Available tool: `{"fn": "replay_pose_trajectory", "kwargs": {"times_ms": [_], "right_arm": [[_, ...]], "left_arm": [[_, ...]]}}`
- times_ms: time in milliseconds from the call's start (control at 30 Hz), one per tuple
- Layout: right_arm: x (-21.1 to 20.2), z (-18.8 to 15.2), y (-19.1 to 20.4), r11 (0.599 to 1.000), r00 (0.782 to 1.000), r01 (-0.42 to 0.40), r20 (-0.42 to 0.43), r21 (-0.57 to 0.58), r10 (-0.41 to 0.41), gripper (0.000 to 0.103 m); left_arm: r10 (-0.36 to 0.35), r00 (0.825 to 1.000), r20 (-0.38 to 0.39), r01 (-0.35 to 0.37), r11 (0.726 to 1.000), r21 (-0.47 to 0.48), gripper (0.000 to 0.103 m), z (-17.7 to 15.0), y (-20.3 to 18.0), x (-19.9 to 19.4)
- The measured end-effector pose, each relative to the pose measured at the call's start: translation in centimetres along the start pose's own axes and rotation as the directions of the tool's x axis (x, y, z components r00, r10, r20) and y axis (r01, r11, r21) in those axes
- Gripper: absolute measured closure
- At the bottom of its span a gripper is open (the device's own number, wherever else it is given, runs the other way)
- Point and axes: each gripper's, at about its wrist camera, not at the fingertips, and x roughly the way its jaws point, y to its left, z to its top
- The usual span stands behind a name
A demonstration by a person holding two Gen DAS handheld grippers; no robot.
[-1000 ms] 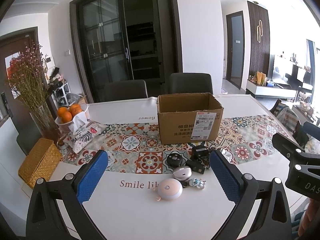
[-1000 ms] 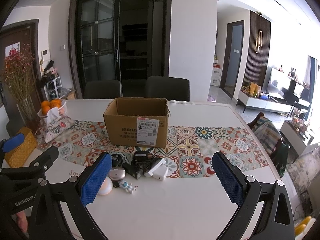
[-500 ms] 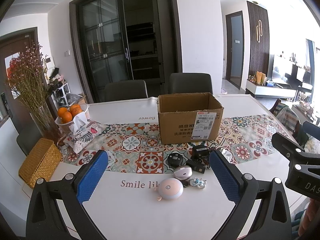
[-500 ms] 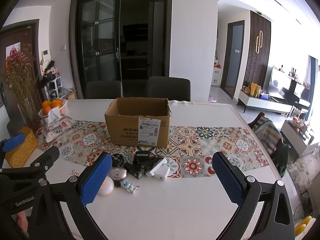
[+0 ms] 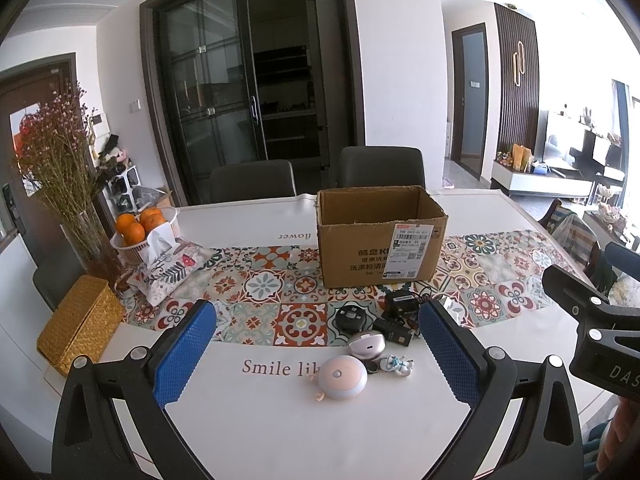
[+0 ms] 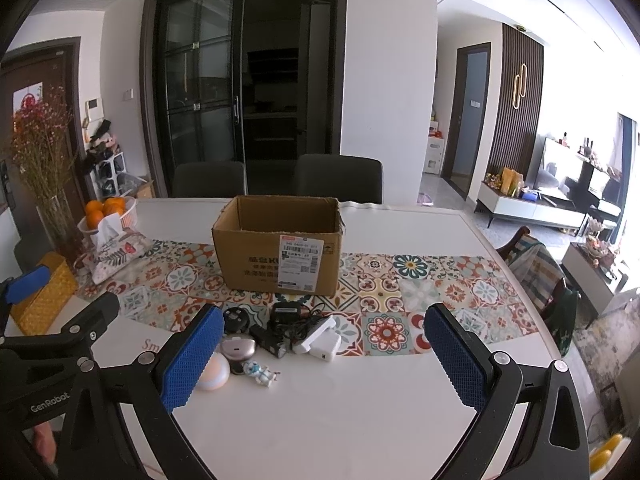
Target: Organize rigid objects
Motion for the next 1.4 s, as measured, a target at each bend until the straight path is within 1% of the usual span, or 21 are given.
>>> {"fn": "replay_pose_trajectory", "kwargs": {"times_ms": [300,467,600,700,833,967,1033,1167,1233,1267,1400], "right_arm": [[0.0,-0.1,0.0,1.0,1.0,0.001,-0.002,0.002,-0.001,0.002],[0.4,-0.3,0.0,1.0,1.0,-0.003,-0.019,0.004,0.003,0.002],[1.4,-0.5,0.0,1.0,0.999,-0.011,-0.049,0.008,0.012,0.002],[2.9,-0.9,0.1,1.0,0.995,-0.017,-0.101,0.007,0.018,0.002],[5.1,-1.8,0.4,0.999,0.984,-0.046,-0.174,0.008,0.047,0.002],[7.6,-2.8,1.0,0.999,0.968,-0.052,-0.245,-0.017,0.046,0.002],[8.8,-3.4,1.2,0.998,0.959,-0.059,-0.278,-0.023,0.051,0.002],[11.0,-4.9,1.5,0.997,0.938,-0.077,-0.34,-0.029,0.063,0.002],[12.0,-5.6,1.6,0.997,0.929,-0.075,-0.365,-0.037,0.056,0.002],[12.4,-6.0,1.6,0.996,0.924,-0.076,-0.379,-0.039,0.055,0.002],[14.5,-7.7,1.7,0.996,0.9,-0.073,-0.432,-0.042,0.048,0.002]], "left_arm": [[-0.002,1.0,-0.002,0.002,1.0,0.002,0.0,-0.2,0.0,0.0],[-0.004,1.0,-0.017,0.004,1.0,0.005,0.0,-0.2,-0.1,0.4],[-0.006,0.999,-0.051,0.007,1.0,0.009,0.0,-0.4,-0.1,1.4],[-0.001,0.995,-0.102,0.003,1.0,0.014,0.0,-0.8,-0.1,2.7],[-0.006,0.984,-0.177,0.012,0.999,0.033,0.0,-1.9,-0.2,4.8],[-0.018,0.966,-0.258,0.028,0.999,0.035,0.0,-3.3,0.0,7.3],[-0.023,0.959,-0.282,0.036,0.999,0.041,0.0,-4.0,-0.1,8.4],[-0.04,0.957,-0.288,0.062,0.996,0.066,0.0,-5.4,-0.6,10.1],[-0.044,0.956,-0.291,0.072,0.994,0.087,0.0,-6.0,-0.9,10.9],[-0.058,0.954,-0.293,0.089,0.992,0.092,0.0,-6.4,-1.0,11.6],[-0.071,0.944,-0.321,0.117,0.985,0.124,0.0,-7.5,-1.5,14.0]]}}
